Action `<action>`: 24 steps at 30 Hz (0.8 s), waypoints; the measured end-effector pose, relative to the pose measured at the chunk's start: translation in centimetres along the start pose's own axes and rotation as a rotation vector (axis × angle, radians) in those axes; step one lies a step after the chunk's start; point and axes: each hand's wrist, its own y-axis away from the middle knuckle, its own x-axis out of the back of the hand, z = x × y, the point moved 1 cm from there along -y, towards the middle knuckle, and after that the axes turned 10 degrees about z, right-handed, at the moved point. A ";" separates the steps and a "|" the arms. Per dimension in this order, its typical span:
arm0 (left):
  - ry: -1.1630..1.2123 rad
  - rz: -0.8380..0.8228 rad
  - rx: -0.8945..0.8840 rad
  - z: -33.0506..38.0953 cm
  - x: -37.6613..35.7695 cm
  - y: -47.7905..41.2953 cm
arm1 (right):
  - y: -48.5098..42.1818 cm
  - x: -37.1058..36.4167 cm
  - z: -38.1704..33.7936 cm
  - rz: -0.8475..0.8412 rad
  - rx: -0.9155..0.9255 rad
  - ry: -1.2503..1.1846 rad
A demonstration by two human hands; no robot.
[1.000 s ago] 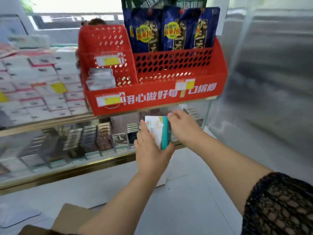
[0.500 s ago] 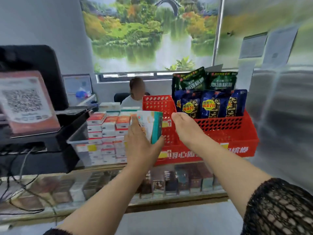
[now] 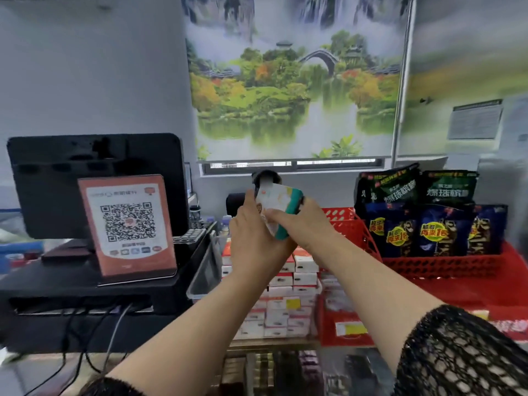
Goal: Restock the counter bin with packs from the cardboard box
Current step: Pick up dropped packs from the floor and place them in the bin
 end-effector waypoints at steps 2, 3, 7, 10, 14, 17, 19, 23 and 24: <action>0.006 -0.028 -0.016 -1.4 0.2 -1.2 | -1.2 -1.5 -0.1 0.055 0.023 -0.047; 0.008 -0.054 -0.022 -2.2 0.2 -1.9 | -1.8 -1.9 -0.2 0.061 0.026 -0.086; -0.058 -0.181 -0.101 -3.9 0.5 -4.8 | -5.0 -2.8 -0.8 -0.042 0.116 -0.133; -0.130 -0.248 -0.141 -4.8 0.2 -7.1 | -7.6 -2.9 -1.8 -0.178 0.334 0.120; -0.199 -0.331 -0.141 -5.2 -0.4 -9.8 | -10.5 -3.4 -2.7 -0.431 0.539 0.503; -0.267 -0.415 -0.148 -5.7 -1.4 -11.3 | -12.8 -3.5 -1.6 -0.471 0.621 0.755; -0.294 -0.473 -0.171 -5.8 -2.3 -11.9 | -13.8 -3.4 -0.8 -0.471 0.670 0.832; -0.306 -0.547 -0.187 -5.9 -3.8 -12.3 | -15.5 -3.5 0.6 -0.535 0.634 0.855; -0.306 -0.541 -0.190 -6.1 -4.1 -12.5 | -16.2 -3.5 1.0 -0.539 0.615 0.869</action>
